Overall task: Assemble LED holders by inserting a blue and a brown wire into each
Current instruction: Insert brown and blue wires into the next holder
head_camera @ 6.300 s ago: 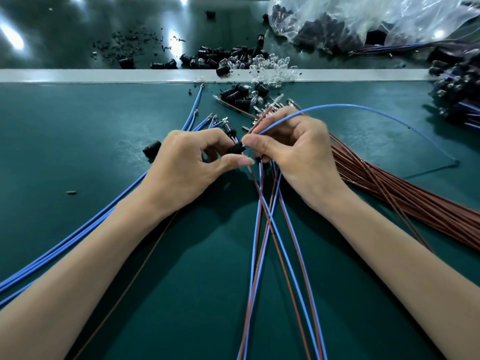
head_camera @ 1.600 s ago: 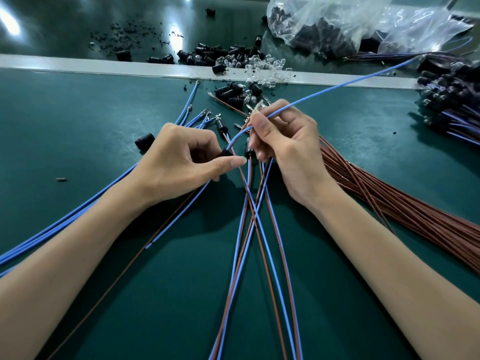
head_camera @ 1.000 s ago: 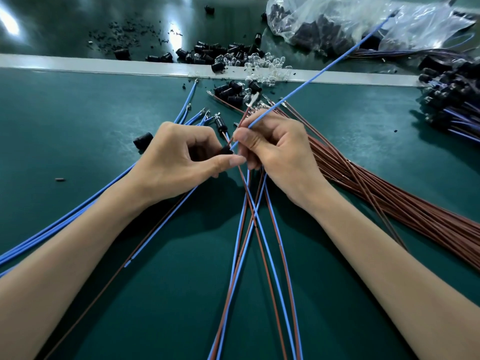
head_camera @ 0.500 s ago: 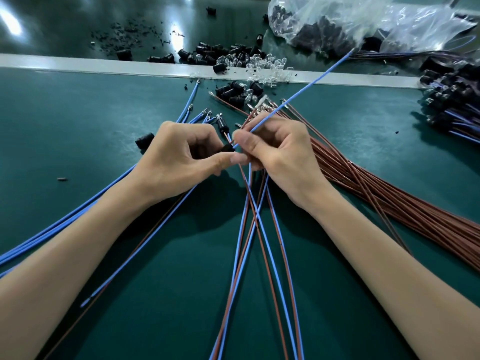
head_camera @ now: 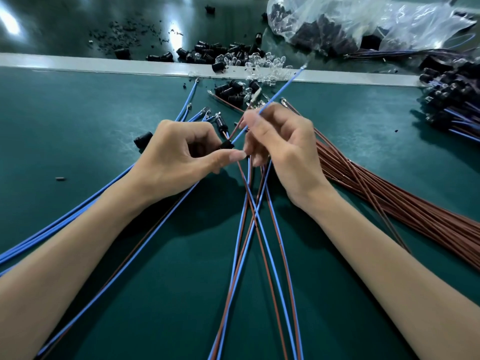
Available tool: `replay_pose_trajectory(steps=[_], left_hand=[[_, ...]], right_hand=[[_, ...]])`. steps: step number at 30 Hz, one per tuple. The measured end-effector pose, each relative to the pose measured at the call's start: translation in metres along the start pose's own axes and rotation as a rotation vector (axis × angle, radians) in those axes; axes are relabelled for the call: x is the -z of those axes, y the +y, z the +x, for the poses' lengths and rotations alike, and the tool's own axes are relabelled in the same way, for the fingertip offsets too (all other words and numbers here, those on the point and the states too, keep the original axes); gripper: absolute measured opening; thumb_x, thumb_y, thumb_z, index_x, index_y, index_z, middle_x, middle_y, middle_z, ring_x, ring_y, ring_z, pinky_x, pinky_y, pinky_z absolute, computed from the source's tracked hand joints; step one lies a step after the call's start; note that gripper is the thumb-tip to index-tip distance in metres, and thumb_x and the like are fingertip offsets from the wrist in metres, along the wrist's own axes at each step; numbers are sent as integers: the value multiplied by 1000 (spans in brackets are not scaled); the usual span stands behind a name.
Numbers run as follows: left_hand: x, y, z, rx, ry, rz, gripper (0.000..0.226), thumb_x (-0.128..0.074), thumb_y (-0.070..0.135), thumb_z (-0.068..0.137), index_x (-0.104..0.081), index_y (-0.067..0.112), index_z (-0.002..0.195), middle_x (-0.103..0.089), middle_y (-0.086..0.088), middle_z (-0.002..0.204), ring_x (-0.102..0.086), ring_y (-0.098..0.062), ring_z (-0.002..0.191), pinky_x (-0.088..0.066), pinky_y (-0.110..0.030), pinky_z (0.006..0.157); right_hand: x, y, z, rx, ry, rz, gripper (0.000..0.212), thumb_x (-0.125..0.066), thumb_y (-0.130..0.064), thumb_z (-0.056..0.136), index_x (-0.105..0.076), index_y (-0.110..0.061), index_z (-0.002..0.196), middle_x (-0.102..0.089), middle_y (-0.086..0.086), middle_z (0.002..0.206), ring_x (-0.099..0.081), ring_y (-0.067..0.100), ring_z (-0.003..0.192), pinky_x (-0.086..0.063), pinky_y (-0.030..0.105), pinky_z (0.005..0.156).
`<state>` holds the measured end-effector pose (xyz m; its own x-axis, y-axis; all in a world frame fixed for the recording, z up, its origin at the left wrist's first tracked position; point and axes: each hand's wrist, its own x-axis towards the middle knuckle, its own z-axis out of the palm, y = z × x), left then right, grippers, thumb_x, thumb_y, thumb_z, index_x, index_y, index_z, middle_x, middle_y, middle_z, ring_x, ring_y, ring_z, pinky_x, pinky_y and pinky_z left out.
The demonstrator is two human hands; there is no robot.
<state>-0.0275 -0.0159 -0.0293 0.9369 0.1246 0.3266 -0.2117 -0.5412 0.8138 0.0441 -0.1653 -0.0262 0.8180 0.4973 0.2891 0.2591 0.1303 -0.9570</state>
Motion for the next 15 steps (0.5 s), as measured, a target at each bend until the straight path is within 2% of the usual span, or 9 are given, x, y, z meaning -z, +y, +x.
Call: replay_pose_trajectory(steps=[2, 5, 9, 12, 15], left_hand=[[0, -1, 0, -10, 1, 1, 41, -69, 41, 72, -61, 2, 64, -64, -2, 55, -53, -13, 47, -43, -28, 52], [0, -2, 0, -30, -16, 9, 41, -70, 40, 72, -61, 1, 64, -63, -4, 55, -54, -19, 47, -43, -26, 51], [0, -3, 0, -41, -16, 14, 40, -70, 41, 73, -61, 3, 64, -62, 2, 54, -49, -4, 46, -39, -14, 49], [0, -4, 0, -45, -17, 22, 38, -71, 38, 74, -60, 3, 63, -61, 4, 53, -48, -3, 46, -39, -16, 49], [0, -4, 0, -50, -9, 16, 39, -70, 39, 74, -60, 3, 63, -61, 4, 54, -49, -5, 46, -40, -17, 49]], right_hand=[[2, 0, 2, -4, 42, 36, 17, -56, -17, 91, -54, -13, 75, -59, -1, 55, -48, 12, 42, -41, 19, 44], [1, 1, 2, -5, 16, -30, 20, -60, -13, 89, -55, -14, 70, -58, -3, 53, -49, 8, 43, -40, 17, 45], [1, 1, 0, 2, -58, -85, 22, -67, -7, 85, -60, -13, 66, -55, -11, 49, -50, 1, 42, -39, 14, 44], [0, 1, -1, 1, -92, -94, 21, -69, -4, 84, -62, -9, 65, -56, -13, 49, -52, 1, 41, -38, 12, 45], [0, -2, -2, -7, -66, -54, 22, -64, -13, 87, -60, -11, 66, -57, -8, 51, -50, 2, 41, -38, 13, 45]])
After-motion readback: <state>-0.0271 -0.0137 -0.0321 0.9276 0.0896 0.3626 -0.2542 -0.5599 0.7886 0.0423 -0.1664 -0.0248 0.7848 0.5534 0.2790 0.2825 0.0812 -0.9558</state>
